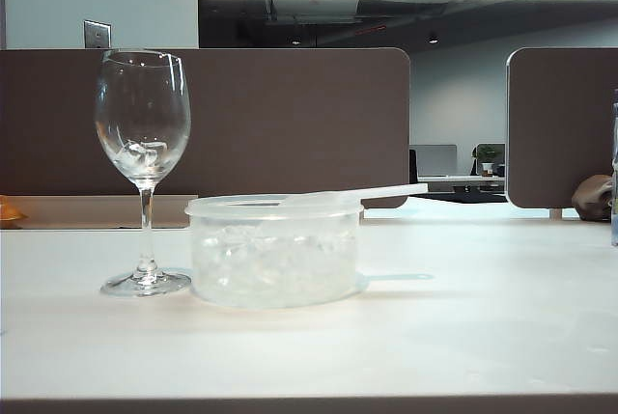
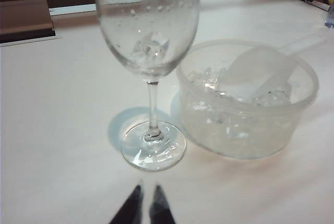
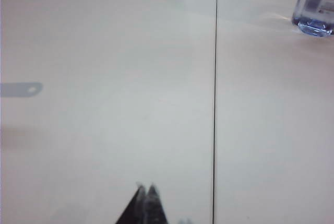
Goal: Pick up an ice shovel filled with ice cubes and pour the ice from the shovel into the glass.
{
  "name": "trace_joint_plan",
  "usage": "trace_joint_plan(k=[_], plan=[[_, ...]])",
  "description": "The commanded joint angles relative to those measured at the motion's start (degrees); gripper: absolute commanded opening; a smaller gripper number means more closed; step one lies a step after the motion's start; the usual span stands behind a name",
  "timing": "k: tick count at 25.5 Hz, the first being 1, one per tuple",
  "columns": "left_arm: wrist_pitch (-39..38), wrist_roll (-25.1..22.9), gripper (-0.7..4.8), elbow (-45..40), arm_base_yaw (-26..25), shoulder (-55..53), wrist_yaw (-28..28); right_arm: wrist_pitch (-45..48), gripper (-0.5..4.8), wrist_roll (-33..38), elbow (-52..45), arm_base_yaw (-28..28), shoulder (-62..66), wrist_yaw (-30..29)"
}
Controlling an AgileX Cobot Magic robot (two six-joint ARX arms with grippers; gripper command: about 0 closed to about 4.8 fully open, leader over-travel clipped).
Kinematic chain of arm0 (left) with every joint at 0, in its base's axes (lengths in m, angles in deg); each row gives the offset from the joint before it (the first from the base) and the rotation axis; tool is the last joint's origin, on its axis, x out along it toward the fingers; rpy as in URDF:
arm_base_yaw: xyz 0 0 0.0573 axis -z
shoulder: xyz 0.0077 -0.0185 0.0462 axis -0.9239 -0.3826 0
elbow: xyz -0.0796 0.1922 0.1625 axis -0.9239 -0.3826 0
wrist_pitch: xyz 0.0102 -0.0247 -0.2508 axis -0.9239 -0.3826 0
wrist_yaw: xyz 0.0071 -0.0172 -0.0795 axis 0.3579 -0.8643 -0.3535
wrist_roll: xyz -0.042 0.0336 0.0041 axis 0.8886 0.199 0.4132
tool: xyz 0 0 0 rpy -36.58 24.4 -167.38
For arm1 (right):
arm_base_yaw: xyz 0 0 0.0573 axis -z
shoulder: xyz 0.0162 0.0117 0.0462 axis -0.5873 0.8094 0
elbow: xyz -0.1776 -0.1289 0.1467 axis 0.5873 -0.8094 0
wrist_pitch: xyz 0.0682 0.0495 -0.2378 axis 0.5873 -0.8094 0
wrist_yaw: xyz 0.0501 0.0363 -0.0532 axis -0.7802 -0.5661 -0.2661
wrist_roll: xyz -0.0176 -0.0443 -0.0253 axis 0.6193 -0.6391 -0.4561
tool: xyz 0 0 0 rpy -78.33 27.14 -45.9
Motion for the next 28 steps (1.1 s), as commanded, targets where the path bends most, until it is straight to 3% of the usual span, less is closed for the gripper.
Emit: trace_joint_plan(k=[1, 9, 28], plan=[[0.50, 0.17, 0.29, 0.04, -0.07, -0.07, -0.07, -1.44, -0.06, 0.02, -0.17, 0.04, -3.13, -1.49], [0.50, 0.17, 0.29, 0.04, -0.07, -0.07, -0.09, -7.17, -0.05, 0.07, -1.07, 0.00, -11.28, -5.68], [0.50, 0.17, 0.29, 0.04, -0.07, -0.07, -0.09, -16.46, -0.05, -0.83, -1.11, -1.84, -15.78, -2.10]])
